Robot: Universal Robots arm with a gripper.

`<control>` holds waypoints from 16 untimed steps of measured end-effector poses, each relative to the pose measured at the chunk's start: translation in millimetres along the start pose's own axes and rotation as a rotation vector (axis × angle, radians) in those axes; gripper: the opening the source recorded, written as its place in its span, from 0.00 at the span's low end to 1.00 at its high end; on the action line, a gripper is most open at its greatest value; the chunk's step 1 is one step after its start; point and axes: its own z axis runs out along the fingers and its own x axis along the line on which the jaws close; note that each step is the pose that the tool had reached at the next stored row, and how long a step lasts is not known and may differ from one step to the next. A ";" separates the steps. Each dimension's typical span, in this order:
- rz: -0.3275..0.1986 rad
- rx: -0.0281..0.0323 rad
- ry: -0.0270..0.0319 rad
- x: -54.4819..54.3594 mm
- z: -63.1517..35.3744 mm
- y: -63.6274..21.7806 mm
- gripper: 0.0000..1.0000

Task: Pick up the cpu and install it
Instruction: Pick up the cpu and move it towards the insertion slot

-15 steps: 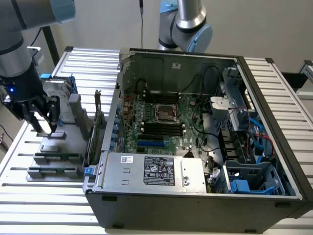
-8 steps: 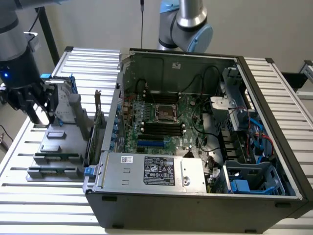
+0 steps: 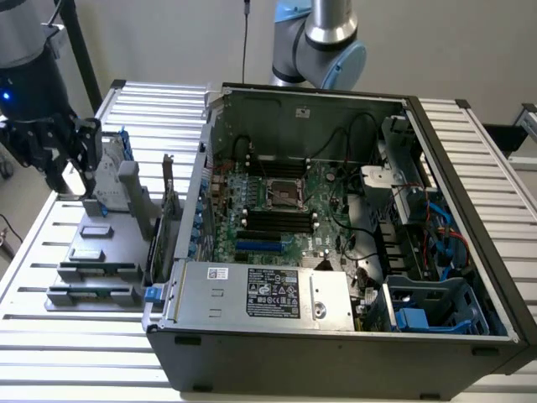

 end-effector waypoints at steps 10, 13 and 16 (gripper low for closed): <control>-0.006 -0.0107 -0.0005 -31.6 -45.4 -0.6 0.55; -0.006 -0.0178 -0.0004 -44.8 -55.4 -1.0 0.55; -0.006 -0.0274 -0.0007 -58.3 -62.8 -1.3 0.55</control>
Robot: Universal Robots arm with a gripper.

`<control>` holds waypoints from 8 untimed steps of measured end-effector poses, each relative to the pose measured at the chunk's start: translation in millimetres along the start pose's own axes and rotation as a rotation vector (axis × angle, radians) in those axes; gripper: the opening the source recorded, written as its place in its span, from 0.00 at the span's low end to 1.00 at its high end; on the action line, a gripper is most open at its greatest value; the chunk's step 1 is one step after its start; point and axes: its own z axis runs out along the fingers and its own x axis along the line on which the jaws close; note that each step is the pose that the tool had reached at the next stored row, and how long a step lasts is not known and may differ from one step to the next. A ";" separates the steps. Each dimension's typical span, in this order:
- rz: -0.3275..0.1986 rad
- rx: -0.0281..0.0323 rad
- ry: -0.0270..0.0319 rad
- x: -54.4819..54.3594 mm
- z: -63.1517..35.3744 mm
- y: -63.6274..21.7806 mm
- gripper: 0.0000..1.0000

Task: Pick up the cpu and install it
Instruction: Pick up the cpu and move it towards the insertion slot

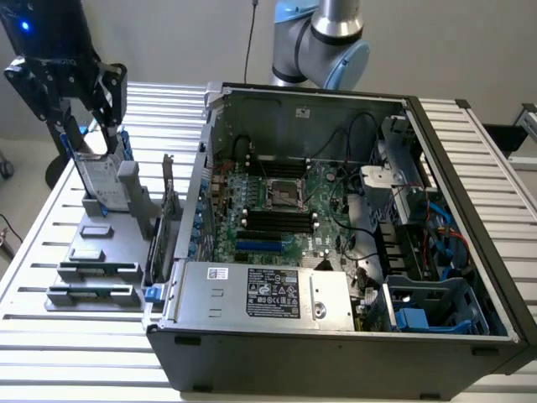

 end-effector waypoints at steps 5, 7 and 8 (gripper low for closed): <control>-0.001 -0.0187 -0.0006 -22.5 -8.1 -0.4 0.55; -0.001 -0.0249 -0.0008 -31.5 -10.3 -0.7 0.55; -0.001 -0.0280 -0.0010 -36.0 -11.3 -0.8 0.55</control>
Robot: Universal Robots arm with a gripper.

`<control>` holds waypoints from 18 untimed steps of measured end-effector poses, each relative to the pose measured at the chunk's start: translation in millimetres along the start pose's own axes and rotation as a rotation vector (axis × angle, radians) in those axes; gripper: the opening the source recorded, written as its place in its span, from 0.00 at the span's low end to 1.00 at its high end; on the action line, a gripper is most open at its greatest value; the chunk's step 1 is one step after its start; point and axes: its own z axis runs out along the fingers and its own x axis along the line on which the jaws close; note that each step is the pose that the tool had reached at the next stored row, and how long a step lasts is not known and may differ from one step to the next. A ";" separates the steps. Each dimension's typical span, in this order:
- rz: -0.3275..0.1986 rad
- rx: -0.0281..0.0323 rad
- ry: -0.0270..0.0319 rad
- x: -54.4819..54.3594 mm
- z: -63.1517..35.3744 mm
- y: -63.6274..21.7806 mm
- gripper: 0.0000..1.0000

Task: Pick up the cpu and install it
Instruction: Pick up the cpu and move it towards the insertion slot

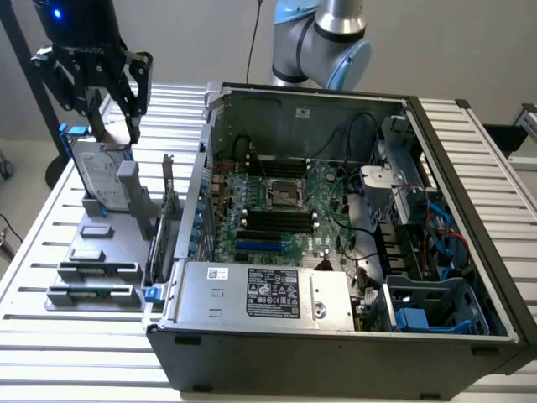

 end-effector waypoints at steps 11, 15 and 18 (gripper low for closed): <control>0.000 -0.0195 -0.0006 -49.9 -5.6 -1.1 0.55; 0.000 -0.0202 -0.0005 -68.1 -6.2 -1.3 0.55; 0.000 -0.0204 -0.0005 -81.6 -6.5 -1.4 0.55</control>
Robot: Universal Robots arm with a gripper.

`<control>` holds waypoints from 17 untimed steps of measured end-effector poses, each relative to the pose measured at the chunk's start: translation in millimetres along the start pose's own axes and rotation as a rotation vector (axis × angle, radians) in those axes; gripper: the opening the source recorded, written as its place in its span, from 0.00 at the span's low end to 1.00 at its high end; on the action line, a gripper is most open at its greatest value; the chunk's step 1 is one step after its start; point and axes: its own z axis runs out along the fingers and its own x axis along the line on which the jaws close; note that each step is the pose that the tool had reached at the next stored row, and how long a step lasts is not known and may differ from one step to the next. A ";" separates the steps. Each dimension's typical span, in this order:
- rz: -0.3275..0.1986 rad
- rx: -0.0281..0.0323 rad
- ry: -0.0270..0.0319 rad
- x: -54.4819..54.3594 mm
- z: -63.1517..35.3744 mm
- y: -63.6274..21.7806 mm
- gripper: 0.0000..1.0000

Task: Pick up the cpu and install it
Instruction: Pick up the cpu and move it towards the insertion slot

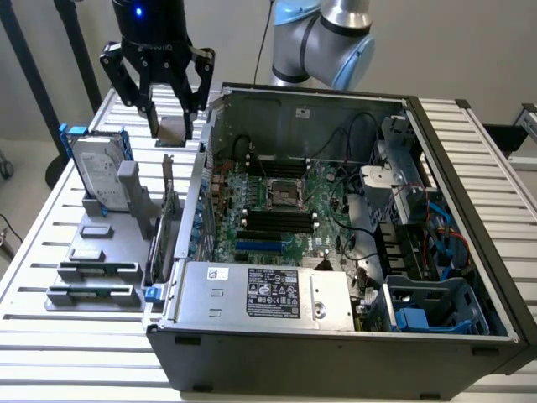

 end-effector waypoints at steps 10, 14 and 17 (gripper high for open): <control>0.000 0.0000 0.0000 -45.7 -0.8 1.9 0.55; 0.000 0.0015 0.0000 -63.9 1.4 5.4 0.55; 0.000 0.0047 0.0001 -77.8 5.3 11.5 0.55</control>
